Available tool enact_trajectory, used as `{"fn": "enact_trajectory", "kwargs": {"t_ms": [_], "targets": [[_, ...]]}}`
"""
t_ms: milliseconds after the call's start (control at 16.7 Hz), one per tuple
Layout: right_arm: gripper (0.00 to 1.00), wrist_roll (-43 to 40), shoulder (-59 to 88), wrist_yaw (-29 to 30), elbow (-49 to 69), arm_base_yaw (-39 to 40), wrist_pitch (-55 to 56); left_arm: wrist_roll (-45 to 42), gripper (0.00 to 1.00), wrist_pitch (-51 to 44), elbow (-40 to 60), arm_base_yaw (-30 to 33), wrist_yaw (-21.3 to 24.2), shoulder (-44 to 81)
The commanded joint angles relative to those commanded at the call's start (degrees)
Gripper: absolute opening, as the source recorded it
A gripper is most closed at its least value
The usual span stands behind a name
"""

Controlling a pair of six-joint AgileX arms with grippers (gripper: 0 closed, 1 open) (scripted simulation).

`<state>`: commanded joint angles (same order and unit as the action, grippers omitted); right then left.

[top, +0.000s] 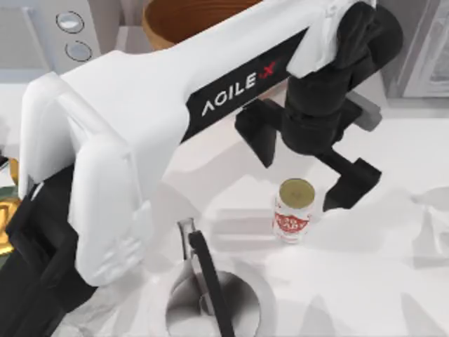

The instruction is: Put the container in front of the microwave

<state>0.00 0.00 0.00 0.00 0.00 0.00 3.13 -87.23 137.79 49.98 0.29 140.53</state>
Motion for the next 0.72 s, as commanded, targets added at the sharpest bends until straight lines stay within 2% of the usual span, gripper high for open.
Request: {"fn": "enact_trajectory", "kwargs": {"t_ms": [240,720], "targets": [[1.00,0.00,0.00,0.00,0.00,0.00,0.00,-0.09,1.00,1.08,-1.11,-0.14,0.00,-0.08],[1.00,0.00,0.00,0.00,0.00,0.00,0.00,-0.07,1.00,14.58,-15.94,-0.09,-0.02,-1.34]]}}
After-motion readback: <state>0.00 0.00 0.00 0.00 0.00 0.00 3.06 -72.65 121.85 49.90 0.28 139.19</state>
